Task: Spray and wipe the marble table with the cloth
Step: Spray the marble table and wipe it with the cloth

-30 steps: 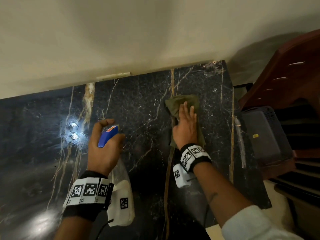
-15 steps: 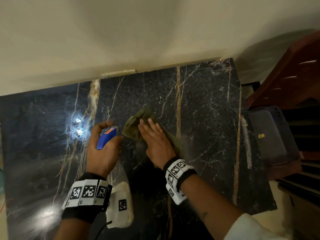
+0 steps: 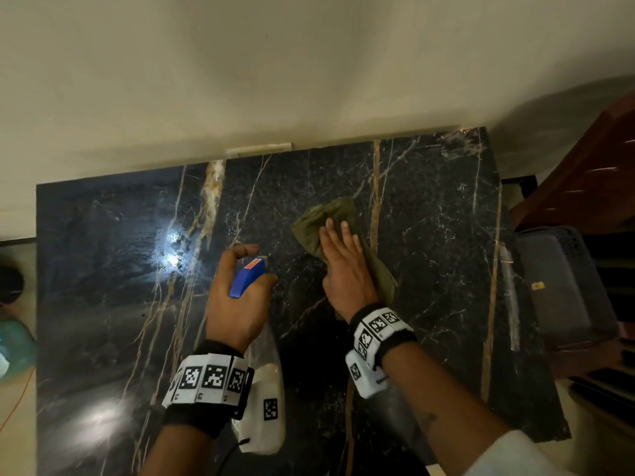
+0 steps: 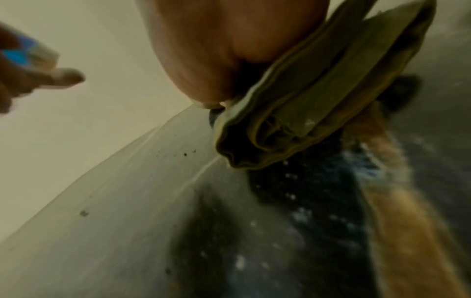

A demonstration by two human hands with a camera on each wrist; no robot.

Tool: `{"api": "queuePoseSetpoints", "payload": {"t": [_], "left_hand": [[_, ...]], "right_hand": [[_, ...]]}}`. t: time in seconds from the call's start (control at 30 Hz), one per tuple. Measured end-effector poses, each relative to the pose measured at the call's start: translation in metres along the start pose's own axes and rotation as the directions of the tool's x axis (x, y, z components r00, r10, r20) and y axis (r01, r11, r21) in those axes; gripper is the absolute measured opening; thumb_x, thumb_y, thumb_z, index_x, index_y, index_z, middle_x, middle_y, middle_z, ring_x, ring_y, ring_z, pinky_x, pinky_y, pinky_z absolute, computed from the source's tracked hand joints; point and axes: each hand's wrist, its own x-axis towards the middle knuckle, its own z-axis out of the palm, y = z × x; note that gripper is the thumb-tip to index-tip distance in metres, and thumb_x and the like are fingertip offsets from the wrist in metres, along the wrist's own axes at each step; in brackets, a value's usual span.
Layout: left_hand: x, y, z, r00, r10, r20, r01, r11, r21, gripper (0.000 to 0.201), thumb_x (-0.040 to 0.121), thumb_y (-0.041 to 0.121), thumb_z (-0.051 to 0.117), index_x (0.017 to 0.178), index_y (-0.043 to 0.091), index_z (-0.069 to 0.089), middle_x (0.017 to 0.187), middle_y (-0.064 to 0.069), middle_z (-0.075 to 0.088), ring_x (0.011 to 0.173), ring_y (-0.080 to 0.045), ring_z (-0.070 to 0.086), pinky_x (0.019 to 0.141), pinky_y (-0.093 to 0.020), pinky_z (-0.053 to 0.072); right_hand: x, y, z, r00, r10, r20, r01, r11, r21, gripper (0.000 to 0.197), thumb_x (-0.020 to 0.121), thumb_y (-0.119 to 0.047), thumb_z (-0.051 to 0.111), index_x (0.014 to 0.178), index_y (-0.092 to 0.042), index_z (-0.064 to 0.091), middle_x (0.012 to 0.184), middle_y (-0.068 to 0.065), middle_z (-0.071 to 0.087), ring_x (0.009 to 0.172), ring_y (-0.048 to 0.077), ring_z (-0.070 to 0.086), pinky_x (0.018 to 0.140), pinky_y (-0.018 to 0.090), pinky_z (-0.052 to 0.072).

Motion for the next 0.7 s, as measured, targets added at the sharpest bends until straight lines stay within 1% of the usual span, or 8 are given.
{"api": "queuePoseSetpoints", "payload": {"t": [0.07,0.13,0.2,0.3,0.37,0.47,0.6,0.7], "left_hand": [[0.001,0.002,0.006,1.000,-0.005,0.009,0.005,1.000,0.000,0.039,0.069,0.017,0.064,0.105,0.034,0.060,0.064,-0.002,0.055,0.056,-0.023,0.050,0.058,-0.040,0.045],[0.002,0.006,0.011,1.000,-0.011,0.022,0.011,1.000,0.004,0.038,0.070,0.019,0.064,0.106,0.033,0.060,0.064,0.000,0.055,0.055,-0.021,0.050,0.059,-0.040,0.044],[0.004,0.008,0.014,0.999,-0.004,0.036,0.004,1.000,0.008,0.038,0.071,0.019,0.063,0.107,0.032,0.061,0.064,0.002,0.055,0.054,-0.019,0.050,0.059,-0.039,0.044],[0.008,0.010,0.017,0.999,0.005,0.049,-0.006,1.000,0.019,0.039,0.072,0.021,0.064,0.109,0.034,0.061,0.072,0.002,0.057,0.057,-0.017,0.052,0.061,-0.038,0.045],[0.010,0.011,0.020,0.998,0.008,0.059,-0.010,0.999,0.031,0.040,0.072,0.023,0.064,0.110,0.035,0.060,0.077,0.001,0.058,0.058,-0.016,0.053,0.061,-0.037,0.045],[0.014,0.012,0.027,0.998,0.013,0.061,-0.015,0.999,0.037,0.041,0.071,0.023,0.064,0.111,0.033,0.061,0.080,-0.001,0.060,0.058,-0.016,0.054,0.061,-0.037,0.046],[0.021,0.014,0.038,0.997,0.018,0.070,-0.022,0.999,0.044,0.043,0.069,0.024,0.066,0.111,0.032,0.061,0.089,-0.006,0.061,0.068,-0.022,0.057,0.067,-0.040,0.046],[0.025,0.015,0.044,0.997,0.028,0.072,-0.031,0.999,0.042,0.041,0.069,0.022,0.066,0.110,0.032,0.062,0.084,-0.004,0.060,0.065,-0.021,0.056,0.064,-0.039,0.045]], "right_hand": [[-0.003,0.010,-0.007,0.988,-0.126,0.094,0.131,0.991,-0.043,0.090,0.079,0.004,0.055,0.158,-0.015,0.016,0.167,-0.002,0.005,0.153,0.020,-0.003,0.125,0.041,0.004],[0.005,0.029,-0.022,0.991,-0.118,0.069,0.123,0.989,-0.083,0.089,0.080,0.004,0.054,0.158,-0.017,0.017,0.167,-0.003,0.006,0.153,0.020,0.000,0.125,0.042,0.007],[0.022,0.054,-0.039,0.997,0.055,-0.061,-0.058,0.997,-0.054,0.086,0.083,0.006,0.055,0.158,-0.015,0.018,0.166,0.000,0.009,0.153,0.025,0.002,0.125,0.044,0.008],[0.049,0.079,-0.060,0.907,0.358,-0.220,-0.351,0.934,0.074,0.076,0.089,0.005,0.050,0.157,-0.012,0.019,0.166,0.005,0.011,0.153,0.029,0.002,0.124,0.048,0.009],[0.060,0.074,-0.060,0.871,0.425,-0.246,-0.417,0.905,0.086,0.071,0.093,0.000,0.047,0.157,-0.011,0.018,0.166,0.006,0.009,0.153,0.031,0.001,0.124,0.048,0.007],[0.060,0.044,-0.042,0.897,0.382,-0.223,-0.377,0.924,0.066,0.076,0.091,-0.004,0.051,0.157,-0.011,0.015,0.166,0.007,0.005,0.153,0.030,-0.002,0.125,0.045,0.002],[0.044,-0.001,-0.003,0.985,0.128,-0.113,-0.125,0.992,0.027,0.083,0.085,-0.005,0.055,0.157,-0.010,0.016,0.166,0.008,0.006,0.153,0.030,-0.001,0.124,0.048,0.005],[0.042,0.002,-0.003,0.998,-0.005,-0.057,0.009,0.998,0.064,0.082,0.080,0.000,0.053,0.156,-0.010,0.024,0.166,0.005,0.013,0.153,0.026,0.003,0.124,0.044,0.004]]}}
